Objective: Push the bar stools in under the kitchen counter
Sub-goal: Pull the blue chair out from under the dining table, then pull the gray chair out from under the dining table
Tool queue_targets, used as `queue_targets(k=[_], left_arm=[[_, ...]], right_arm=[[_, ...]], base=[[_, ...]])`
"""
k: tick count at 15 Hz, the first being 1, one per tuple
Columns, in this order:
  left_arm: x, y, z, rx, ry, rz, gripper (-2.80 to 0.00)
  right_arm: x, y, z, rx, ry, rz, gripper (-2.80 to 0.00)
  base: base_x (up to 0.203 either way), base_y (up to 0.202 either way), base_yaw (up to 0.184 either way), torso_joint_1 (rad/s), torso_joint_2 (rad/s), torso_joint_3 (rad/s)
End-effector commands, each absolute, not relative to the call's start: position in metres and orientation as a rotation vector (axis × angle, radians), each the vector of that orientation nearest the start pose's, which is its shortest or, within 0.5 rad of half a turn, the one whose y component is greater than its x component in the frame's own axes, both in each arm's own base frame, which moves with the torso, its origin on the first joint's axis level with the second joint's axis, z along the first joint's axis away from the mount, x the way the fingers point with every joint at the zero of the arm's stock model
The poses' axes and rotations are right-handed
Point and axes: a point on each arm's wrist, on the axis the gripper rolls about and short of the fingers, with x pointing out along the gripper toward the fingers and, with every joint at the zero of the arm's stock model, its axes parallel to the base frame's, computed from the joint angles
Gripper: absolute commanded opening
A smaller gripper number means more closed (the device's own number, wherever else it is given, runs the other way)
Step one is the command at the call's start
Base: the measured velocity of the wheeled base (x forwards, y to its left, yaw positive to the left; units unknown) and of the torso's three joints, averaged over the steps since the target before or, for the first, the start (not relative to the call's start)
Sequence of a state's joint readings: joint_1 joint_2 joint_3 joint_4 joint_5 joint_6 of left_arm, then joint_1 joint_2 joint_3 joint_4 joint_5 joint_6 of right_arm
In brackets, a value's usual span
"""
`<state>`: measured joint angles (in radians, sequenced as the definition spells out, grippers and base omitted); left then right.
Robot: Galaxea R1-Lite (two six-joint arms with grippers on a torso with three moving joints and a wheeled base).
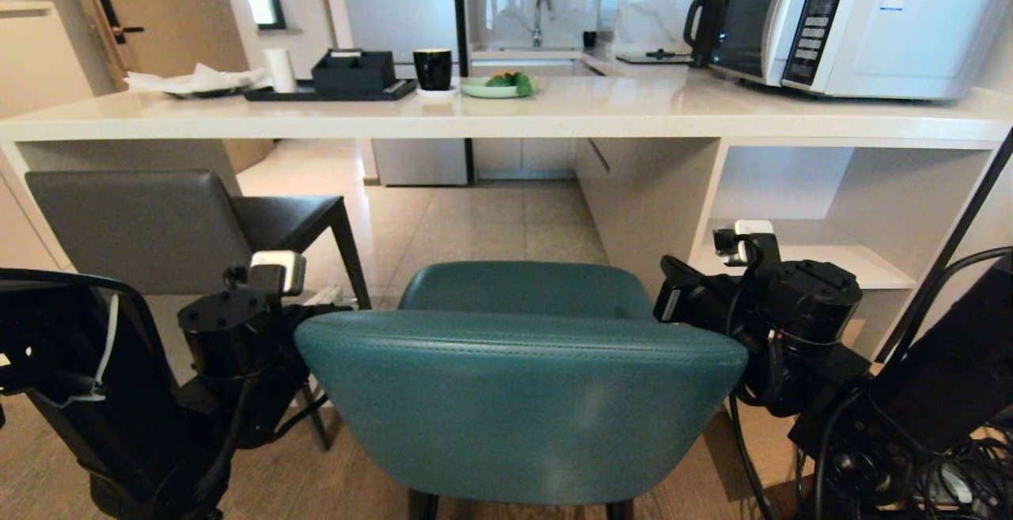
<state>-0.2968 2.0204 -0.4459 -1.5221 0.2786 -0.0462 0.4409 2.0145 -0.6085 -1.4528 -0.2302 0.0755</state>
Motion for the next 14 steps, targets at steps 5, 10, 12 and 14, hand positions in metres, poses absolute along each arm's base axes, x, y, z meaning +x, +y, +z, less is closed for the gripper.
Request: queue_targets(k=[5,10,12,14], left_arm=[[0.304,-0.045,0.110,-0.056,-0.033,0.104,-2.80],[0.275,-0.020,0.135,-0.063,-0.087,0.086,-2.80],[0.248,-0.017,0.155,-0.068,-0.148,0.038,-2.80],[0.217,-0.016,0.177,-0.075,-0.232,0.016,-2.80]], right_arm=[[0.310,0.118,0.125,0.096,-0.069,0.151,-2.80],[0.312,0.052,0.145,0.093,-0.116,0.000,-2.80],[0.291,0.041,0.166,0.095,-0.150,-0.001,-2.80],[0.257,0.035,0.185,0.097,-0.175,0.001,-2.80]], base=[[0.000,0.000,0.000,0.000,0.00,0.000],[0.000,0.000,0.000,0.000,0.00,0.000],[0.000,0.000,0.000,0.000,0.00,0.000],[0.000,0.000,0.000,0.000,0.00,0.000]])
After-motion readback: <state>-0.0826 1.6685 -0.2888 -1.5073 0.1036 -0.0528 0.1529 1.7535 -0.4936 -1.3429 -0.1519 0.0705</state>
